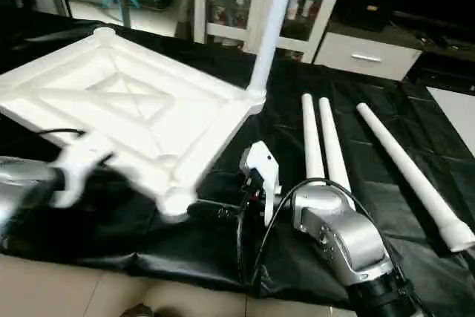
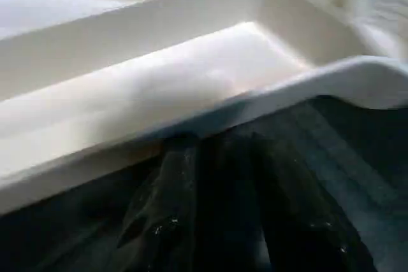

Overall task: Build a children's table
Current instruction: Rotate table base

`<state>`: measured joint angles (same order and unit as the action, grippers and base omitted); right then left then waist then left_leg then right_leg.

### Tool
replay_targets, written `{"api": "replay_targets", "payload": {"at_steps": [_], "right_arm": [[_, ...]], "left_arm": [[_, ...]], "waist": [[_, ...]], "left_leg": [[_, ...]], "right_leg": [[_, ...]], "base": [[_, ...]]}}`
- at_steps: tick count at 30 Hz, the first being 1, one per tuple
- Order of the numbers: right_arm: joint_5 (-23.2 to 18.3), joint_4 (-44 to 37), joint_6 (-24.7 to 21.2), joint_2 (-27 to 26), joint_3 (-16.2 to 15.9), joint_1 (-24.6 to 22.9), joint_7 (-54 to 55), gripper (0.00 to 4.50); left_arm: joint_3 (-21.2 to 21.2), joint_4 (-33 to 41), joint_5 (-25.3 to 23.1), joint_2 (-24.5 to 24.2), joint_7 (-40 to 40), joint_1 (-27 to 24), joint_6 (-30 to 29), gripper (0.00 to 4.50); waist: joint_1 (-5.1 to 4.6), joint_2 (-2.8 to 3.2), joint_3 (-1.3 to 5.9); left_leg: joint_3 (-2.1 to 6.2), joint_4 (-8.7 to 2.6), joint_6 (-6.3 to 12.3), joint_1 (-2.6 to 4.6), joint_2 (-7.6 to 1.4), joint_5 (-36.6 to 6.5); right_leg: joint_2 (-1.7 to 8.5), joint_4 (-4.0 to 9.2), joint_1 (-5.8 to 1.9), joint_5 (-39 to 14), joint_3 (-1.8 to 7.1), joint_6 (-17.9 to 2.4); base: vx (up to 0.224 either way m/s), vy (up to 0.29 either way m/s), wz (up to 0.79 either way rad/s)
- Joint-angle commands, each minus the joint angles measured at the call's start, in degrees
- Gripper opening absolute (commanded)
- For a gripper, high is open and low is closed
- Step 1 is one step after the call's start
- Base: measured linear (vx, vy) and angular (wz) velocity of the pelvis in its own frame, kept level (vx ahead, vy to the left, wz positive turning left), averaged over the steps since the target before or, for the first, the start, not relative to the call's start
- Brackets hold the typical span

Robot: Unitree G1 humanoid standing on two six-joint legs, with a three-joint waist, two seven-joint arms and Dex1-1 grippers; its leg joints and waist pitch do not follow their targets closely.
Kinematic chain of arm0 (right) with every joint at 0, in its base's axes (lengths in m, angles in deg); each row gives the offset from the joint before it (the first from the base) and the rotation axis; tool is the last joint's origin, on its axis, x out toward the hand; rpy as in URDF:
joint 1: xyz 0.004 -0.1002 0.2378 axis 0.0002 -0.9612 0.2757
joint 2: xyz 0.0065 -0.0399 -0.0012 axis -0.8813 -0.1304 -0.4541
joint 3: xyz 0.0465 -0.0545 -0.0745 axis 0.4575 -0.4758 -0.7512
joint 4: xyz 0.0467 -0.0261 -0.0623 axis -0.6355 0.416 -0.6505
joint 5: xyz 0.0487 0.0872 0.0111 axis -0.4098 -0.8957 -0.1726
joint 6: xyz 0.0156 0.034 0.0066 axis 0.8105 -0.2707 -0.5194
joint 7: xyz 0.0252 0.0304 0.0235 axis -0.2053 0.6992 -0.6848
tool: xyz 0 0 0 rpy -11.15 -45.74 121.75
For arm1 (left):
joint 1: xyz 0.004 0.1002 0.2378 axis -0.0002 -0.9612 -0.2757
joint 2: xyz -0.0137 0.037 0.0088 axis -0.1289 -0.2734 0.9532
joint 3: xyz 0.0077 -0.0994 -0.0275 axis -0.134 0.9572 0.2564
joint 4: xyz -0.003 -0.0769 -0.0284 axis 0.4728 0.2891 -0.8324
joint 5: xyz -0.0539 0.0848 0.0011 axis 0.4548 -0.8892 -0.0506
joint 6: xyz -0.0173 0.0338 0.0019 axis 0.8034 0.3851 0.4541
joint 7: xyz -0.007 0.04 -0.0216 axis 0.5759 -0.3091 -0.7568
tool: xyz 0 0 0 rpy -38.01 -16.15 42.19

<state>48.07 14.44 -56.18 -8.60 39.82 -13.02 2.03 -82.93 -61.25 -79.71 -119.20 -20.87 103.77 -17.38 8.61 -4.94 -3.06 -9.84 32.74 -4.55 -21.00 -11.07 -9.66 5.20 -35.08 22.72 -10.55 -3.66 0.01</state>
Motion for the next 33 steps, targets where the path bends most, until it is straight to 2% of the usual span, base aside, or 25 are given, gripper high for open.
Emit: {"api": "replay_targets", "payload": {"at_steps": [1,2,3,6,7,9,12,13,14,16,18,19,22,24,26,27,29,31,32,33], "right_arm": [[0.5,-0.8,-0.5,1.1,0.8,0.2,0.2,3.8],[0.8,-0.7,-0.4,1.1,0.8,0.2,0.3,3.8],[1.0,-0.6,-0.1,1.2,0.9,0.2,0.4,3.8],[1.1,-0.4,0.3,1.2,1.0,0.2,0.8,3.8],[1.2,-0.2,0.9,1.0,1.8,0.3,1.8,3.8],[1.1,0.0,1.2,0.7,2.5,0.3,2.5,3.8],[1.1,0.1,1.4,0.7,3.0,0.5,3.0,3.8],[1.2,0.0,1.4,0.8,3.0,0.5,3.1,3.8],[0.9,-0.2,1.3,1.1,3.8,0.4,3.2,3.8],[0.6,-0.2,1.1,1.6,4.8,0.2,3.4,3.8],[0.5,-0.3,1.1,1.9,5.1,0.0,3.4,3.8],[0.3,-0.4,1.0,2.3,5.7,-0.3,3.4,3.8],[0.6,-0.3,1.3,2.8,6.4,-0.7,3.8,3.8],[0.6,-0.1,1.4,2.9,6.6,-0.7,3.9,3.8],[0.7,-0.3,1.3,3.4,6.4,-1.1,3.6,3.8],[0.8,-0.7,1.1,3.8,6.1,-1.4,3.2,3.8],[1.1,-1.4,0.7,4.5,5.4,-2.0,2.4,3.8],[1.3,-2.1,0.4,5.5,4.7,-2.7,1.4,3.8],[1.3,-2.3,0.4,5.9,4.6,-2.9,1.1,3.8],[1.3,-2.5,0.3,6.1,4.5,-3.0,1.0,3.8]], "left_arm": [[-1.4,-0.2,0.0,2.0,-1.1,2.4,1.5,1.48],[-1.8,-1.1,-0.1,3.1,-1.6,3.0,2.1,1.48],[-2.8,-2.3,-0.2,4.8,-2.1,3.9,2.6,1.48],[-3.8,-3.0,-0.9,5.4,-2.5,4.5,3.1,1.48],[-2.5,-5.9,-1.3,8.8,-5.3,6.0,6.9,1.48],[-0.9,-8.5,-1.2,11.5,-7.9,7.2,10.7,1.48],[-0.5,-10.0,-1.2,12.7,-9.1,8.8,10.6,1.48],[-0.7,-10.0,-1.3,12.6,-9.0,8.9,10.5,1.48],[-1.9,-8.1,-1.4,10.6,-6.8,8.8,10.0,1.48],[-2.5,-5.2,-0.4,8.3,-3.6,8.3,9.5,1.48],[-2.6,-3.9,0.4,7.3,-1.9,8.0,9.6,1.48],[-2.7,-1.9,1.6,5.4,1.3,7.2,10.6,1.48],[-1.5,-1.2,4.4,4.7,5.2,6.6,13.8,1.48],[-0.9,-5.0,2.8,6.4,2.4,8.1,17.7,1.48],[-0.9,-12.6,0.3,9.4,-1.2,10.7,26.1,1.48],[-1.7,-15.3,-0.5,10.0,-1.1,11.5,29.2,1.48],[-3.2,-19.4,-0.9,10.9,0.7,12.5,33.3,1.48],[-5.3,-23.4,-2.4,11.6,1.4,13.9,37.0,1.48],[-5.9,-24.8,-2.5,11.9,2.3,14.5,37.4,1.77],[-6.5,-27.3,-2.8,12.4,2.8,15.5,38.4,1.84]], "waist": [[-0.19,1.89,3.53],[-0.03,2.09,3.6],[-0.03,1.95,3.62],[-0.02,1.96,3.64],[-0.18,2.02,3.55],[-0.1,1.85,3.74],[-0.07,2.28,3.77],[-0.13,1.97,3.82],[-0.21,2.24,3.78],[-0.39,2.12,3.79],[-0.5,2.31,3.83],[-0.46,2.53,3.81],[-0.45,2.54,3.71],[-0.27,2.5,3.59],[-0.16,2.53,3.34],[0.14,2.53,3.51],[0.22,2.42,3.5],[0.11,2.36,3.71],[0.06,2.37,3.78],[-0.08,2.62,3.95]], "left_leg": [[0.67,-4.36,-3.69,1.03,-1.89,-16.1],[0.62,-4.18,-3.58,1.25,-1.86,-15.9],[0.61,-4.15,-3.4,1.1,-1.85,-15.4],[0.72,-4.16,-3.47,1.03,-1.84,-15.7],[0.7,-4.2,-3.24,0.86,-1.86,-15.7],[0.68,-3.92,-3.0,1.0,-1.86,-15.5],[0.81,-3.99,-3.05,0.86,-1.9,-15.1],[0.8,-3.9,-2.91,0.88,-1.86,-14.8],[0.82,-3.92,-2.71,0.93,-1.87,-14.6],[0.89,-3.98,-2.7,0.71,-1.84,-14.2],[0.67,-3.73,-2.4,0.93,-1.84,-12.6],[0.64,-3.7,-2.4,1.0,-1.82,-12.7],[0.53,-3.75,-2.22,0.98,-1.79,-12.9],[0.43,-3.78,-2.31,1.17,-1.87,-14.9],[0.39,-3.83,-2.09,1.07,-1.66,-16.5],[0.41,-3.74,-2.38,1.59,-1.79,-18.2],[0.77,-4.06,-2.56,1.03,-1.82,-18.1],[0.83,-3.98,-2.48,0.87,-1.88,-16.6],[0.8,-3.96,-2.46,0.82,-1.89,-16.1],[0.82,-3.84,-2.33,0.68,-1.93,-14.6]], "right_leg": [[2.76,3.58,-2.11,-8.3,2.37,-9.4],[2.78,3.65,-2.0,-8.1,2.38,-9.4],[2.83,3.63,-2.15,-7.7,2.37,-9.5],[2.83,3.67,-2.3,-8.1,2.3,-9.2],[2.87,3.83,-2.33,-8.4,2.35,-9.3],[2.93,3.9,-2.34,-8.3,2.32,-9.1],[2.9,3.73,-2.49,-7.7,2.26,-9.1],[2.84,3.67,-2.56,-7.1,2.22,-9.1],[2.81,3.62,-2.54,-6.9,2.2,-9.2],[2.81,3.47,-2.76,-6.8,2.17,-9.3],[2.67,3.23,-2.51,-4.9,2.22,-10.1],[2.67,3.18,-2.47,-4.7,2.21,-10.6],[2.65,3.24,-2.47,-5.1,2.2,-11.0],[2.72,3.53,-2.28,-7.8,2.28,-10.6],[2.66,4.14,-2.14,-10.9,2.33,-9.6],[2.97,4.46,-1.98,-13.5,2.39,-8.4],[3.14,4.7,-2.42,-15.5,2.31,-6.7],[3.14,4.38,-2.42,-13.0,2.33,-6.6],[3.11,4.21,-2.5,-12.2,2.34,-6.7],[3.21,3.76,-2.61,-9.8,2.34,-7.5]], "base": [[0.0,0.0,0.0],[0.0,0.0,0.0],[0.0,0.0,0.0],[0.0,0.0,0.0],[0.0,0.0,0.0],[0.0,0.0,0.0],[0.0,0.0,0.0],[0.0,0.0,0.0],[0.0,0.0,0.0],[0.0,0.0,0.0],[0.0,0.0,0.0],[0.0,0.0,0.0],[0.0,0.0,0.0],[0.0,0.0,0.0],[0.0,0.0,0.0],[0.0,0.0,0.0],[0.0,0.0,0.0],[0.0,0.0,0.0],[0.0,0.0,0.0],[0.0,0.0,0.0]]}}
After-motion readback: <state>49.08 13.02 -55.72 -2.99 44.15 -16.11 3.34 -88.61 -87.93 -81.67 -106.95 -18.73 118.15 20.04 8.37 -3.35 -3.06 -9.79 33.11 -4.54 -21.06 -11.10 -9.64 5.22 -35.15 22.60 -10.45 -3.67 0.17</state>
